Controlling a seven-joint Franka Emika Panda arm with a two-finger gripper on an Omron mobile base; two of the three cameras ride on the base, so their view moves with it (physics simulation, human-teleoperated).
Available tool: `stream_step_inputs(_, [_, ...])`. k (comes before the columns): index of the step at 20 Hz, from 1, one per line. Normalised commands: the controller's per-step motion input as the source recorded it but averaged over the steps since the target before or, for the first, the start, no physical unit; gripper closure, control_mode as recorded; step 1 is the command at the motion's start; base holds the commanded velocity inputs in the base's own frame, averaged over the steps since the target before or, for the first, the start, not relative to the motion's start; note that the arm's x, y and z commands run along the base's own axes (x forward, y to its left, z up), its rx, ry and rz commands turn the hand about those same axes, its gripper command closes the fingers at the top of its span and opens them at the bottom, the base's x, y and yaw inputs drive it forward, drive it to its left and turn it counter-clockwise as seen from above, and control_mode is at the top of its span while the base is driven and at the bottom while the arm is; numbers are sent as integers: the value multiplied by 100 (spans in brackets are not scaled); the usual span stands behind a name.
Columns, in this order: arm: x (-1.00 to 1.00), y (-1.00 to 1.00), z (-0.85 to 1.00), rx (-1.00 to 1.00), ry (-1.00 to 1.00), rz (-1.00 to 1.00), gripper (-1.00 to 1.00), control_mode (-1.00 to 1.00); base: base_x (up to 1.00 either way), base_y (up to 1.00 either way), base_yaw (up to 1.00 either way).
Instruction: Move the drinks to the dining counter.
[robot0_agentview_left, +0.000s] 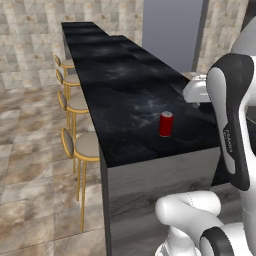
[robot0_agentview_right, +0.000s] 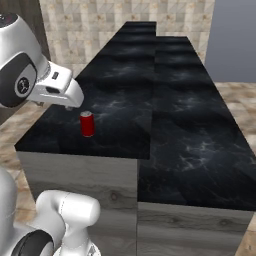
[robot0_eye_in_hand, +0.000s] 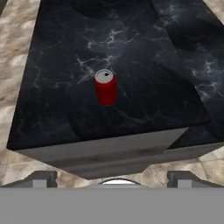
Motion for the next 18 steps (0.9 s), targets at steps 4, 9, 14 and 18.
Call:
stream_step_inputs(4, [0, 0, 0, 0, 0, 0, -100, 100, 22, -99, 0])
stream_step_inputs(9, [0, 0, 0, 0, 0, 0, -100, 100, 19, -100, -3])
stream_step_inputs(14, [0, 0, 0, 0, 0, 0, -100, 100, -13, -100, -4])
stream_step_inputs(18, [0, 0, 0, 0, 0, 0, -100, 100, -34, -100, -7])
